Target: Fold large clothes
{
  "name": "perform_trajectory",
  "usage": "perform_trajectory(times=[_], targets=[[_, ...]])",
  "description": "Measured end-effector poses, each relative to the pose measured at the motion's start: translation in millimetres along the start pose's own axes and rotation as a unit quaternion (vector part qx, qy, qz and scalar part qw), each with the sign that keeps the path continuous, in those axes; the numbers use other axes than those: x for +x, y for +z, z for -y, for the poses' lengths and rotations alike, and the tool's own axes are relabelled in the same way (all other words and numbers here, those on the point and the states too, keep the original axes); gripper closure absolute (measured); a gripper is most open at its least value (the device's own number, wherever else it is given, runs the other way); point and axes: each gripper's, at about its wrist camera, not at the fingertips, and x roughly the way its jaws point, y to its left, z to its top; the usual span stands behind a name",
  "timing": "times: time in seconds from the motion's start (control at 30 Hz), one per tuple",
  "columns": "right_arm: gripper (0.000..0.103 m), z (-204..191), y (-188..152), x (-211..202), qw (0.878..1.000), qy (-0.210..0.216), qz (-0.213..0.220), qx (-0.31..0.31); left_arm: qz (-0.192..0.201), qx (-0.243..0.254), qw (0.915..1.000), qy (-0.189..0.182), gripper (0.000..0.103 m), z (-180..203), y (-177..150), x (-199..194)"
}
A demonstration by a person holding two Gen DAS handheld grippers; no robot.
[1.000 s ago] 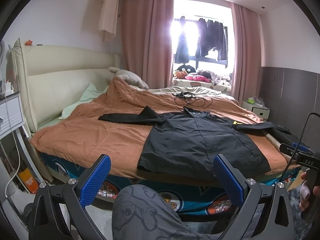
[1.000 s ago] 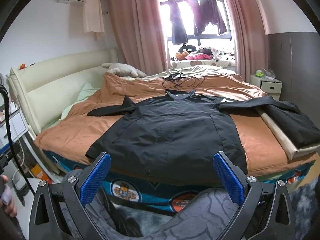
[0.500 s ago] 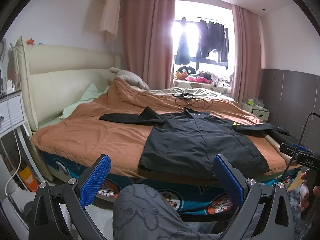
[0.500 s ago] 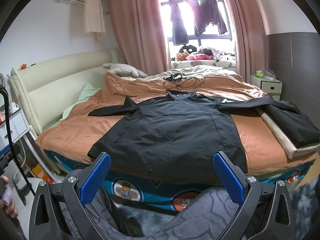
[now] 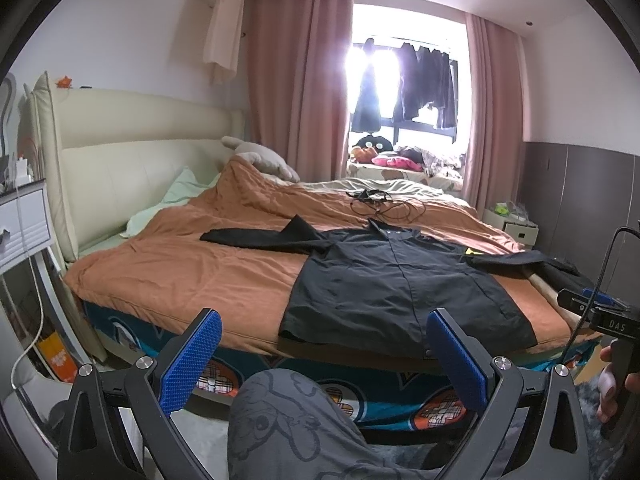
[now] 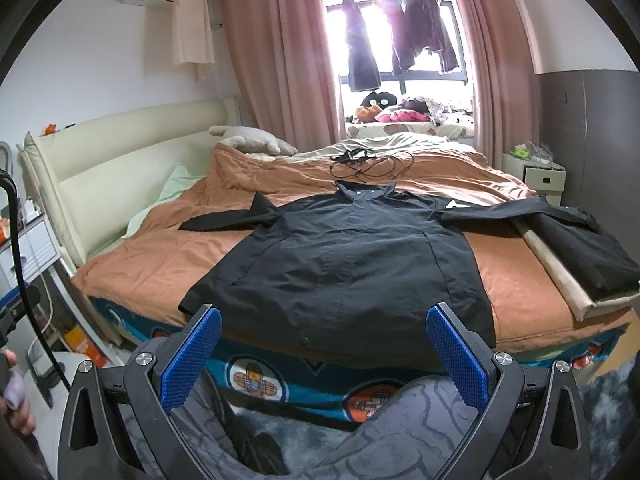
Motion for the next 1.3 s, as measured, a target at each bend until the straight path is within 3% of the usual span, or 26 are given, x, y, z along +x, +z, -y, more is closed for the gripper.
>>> perform_trajectory(times=[0.73,0.97,1.3], targets=[[0.001,-9,6,7,1.000,0.010,0.005,-0.009,0.001,-0.008,1.0000,0.003,0.001,-4,5,8],[0.001,-2,23,33,1.000,0.019,0.001,-0.008,-0.003,-0.012,0.9999,0.011,0.001,-5,12,31],[0.001,-3,55,108,0.999,0.032,-0.019,-0.020,-0.027,-0.023,0.9989,0.032,0.001,-23,26,95]])
